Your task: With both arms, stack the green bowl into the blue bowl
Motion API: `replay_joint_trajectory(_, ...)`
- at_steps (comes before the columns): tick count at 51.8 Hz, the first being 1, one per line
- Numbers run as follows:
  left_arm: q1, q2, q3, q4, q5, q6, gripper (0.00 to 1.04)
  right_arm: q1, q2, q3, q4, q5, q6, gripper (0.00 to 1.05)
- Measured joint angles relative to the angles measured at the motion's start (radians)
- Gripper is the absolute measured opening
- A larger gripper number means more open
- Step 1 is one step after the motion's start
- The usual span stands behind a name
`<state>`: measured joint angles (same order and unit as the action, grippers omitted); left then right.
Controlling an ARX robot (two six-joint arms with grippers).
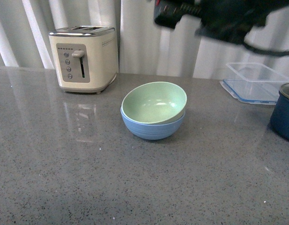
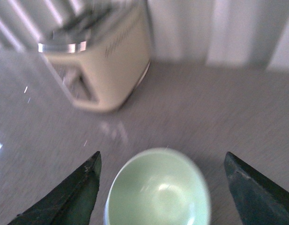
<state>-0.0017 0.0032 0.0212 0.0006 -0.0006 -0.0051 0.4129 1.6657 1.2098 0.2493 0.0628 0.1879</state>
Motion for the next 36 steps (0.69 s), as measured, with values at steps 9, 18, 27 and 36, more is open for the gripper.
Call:
replay_joint_trajectory(9, 0.0, 0.0, 0.0, 0.0, 0.0, 0.0, 0.98, -0.036, -0.244, -0.317, 0.37, 0.284, -0.143, 0.47)
replay_joint_trajectory(18, 0.0, 0.0, 0.0, 0.0, 0.0, 0.0, 0.98, -0.125, -0.333, -0.597, 0.455, 0.227, -0.174, 0.18)
replay_joint_trajectory(27, 0.0, 0.0, 0.0, 0.0, 0.0, 0.0, 0.98, -0.19, -0.476, -0.781, 0.513, 0.154, -0.185, 0.01)
replay_joint_trajectory(36, 0.0, 0.0, 0.0, 0.0, 0.0, 0.0, 0.98, -0.26, -0.612, -0.946, 0.524, 0.092, -0.185, 0.01)
